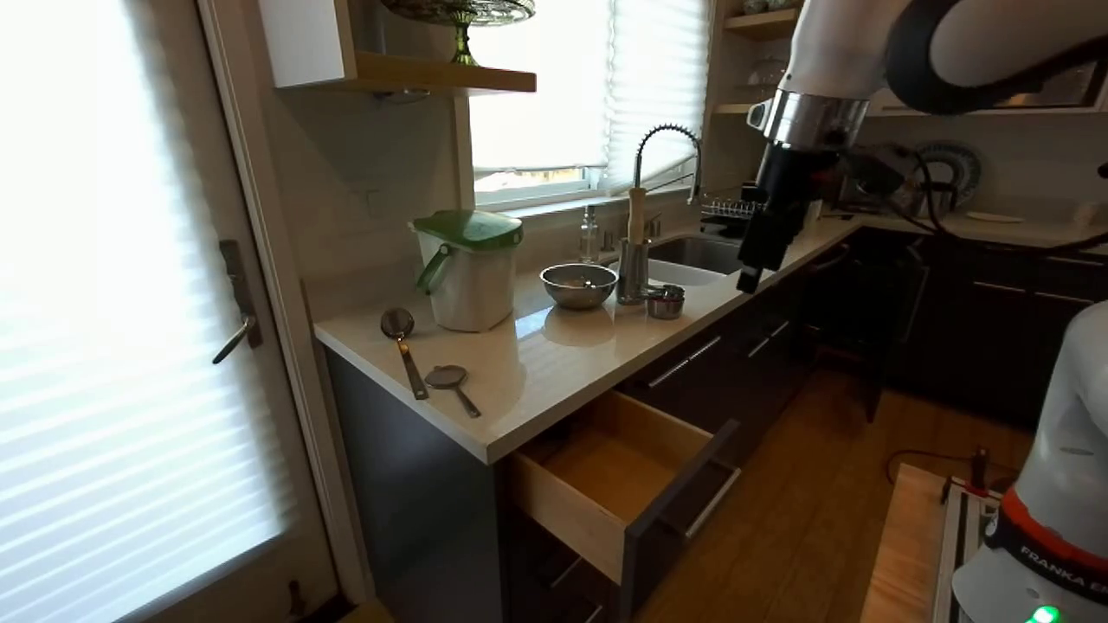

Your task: Put the metal pots into the drawer

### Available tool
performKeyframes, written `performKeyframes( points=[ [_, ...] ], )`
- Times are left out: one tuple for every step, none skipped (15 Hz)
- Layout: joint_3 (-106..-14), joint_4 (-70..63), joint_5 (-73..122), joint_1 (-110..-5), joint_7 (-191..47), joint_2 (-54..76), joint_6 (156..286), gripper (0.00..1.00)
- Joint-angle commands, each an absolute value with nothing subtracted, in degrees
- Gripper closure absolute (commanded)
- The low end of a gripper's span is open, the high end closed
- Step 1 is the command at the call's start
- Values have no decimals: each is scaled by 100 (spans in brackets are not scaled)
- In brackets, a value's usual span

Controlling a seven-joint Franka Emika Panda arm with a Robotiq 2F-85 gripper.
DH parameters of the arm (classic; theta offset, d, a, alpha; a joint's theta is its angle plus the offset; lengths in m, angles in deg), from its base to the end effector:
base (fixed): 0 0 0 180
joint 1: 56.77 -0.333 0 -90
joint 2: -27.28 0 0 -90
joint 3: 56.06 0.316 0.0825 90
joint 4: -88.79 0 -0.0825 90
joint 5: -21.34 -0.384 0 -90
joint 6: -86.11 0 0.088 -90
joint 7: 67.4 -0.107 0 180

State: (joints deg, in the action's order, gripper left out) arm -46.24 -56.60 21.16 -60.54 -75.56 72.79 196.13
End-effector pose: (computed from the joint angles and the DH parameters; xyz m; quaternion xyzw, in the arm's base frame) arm 0.3214 0.0861 0.5349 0.9943 0.0267 0.0931 0.0446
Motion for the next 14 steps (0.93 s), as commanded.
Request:
performKeyframes(
  points=[
    [-5247,-5031,2576,-5913,-6475,6374,19318,0],
    [-5460,-4909,2700,-5923,-6009,6164,19320,0],
    [-5568,-4784,2865,-5882,-5718,5969,19300,0],
    [-5657,-4664,3090,-5823,-5444,5741,19307,0],
    [-5789,-4583,3224,-5835,-5096,5538,19417,0],
    [-5851,-4503,3422,-5799,-4875,5355,19496,0],
    [-5944,-4435,3585,-5779,-4614,5153,19618,0],
    [-6022,-4372,3689,-5776,-4384,4989,19712,0],
    [-6116,-4323,3757,-5757,-4169,4810,19863,0],
    [-6188,-4264,3794,-5727,-4011,4628,19966,0],
    [-6248,-4219,3853,-5680,-3878,4453,20083,0],
    [-6317,-4178,3845,-5636,-3773,4273,20216,0],
    [-6445,-4096,3497,-5620,-3719,4113,20248,0],
    [-6253,-4301,3664,-5634,-3955,4481,20146,0]
  ],
)
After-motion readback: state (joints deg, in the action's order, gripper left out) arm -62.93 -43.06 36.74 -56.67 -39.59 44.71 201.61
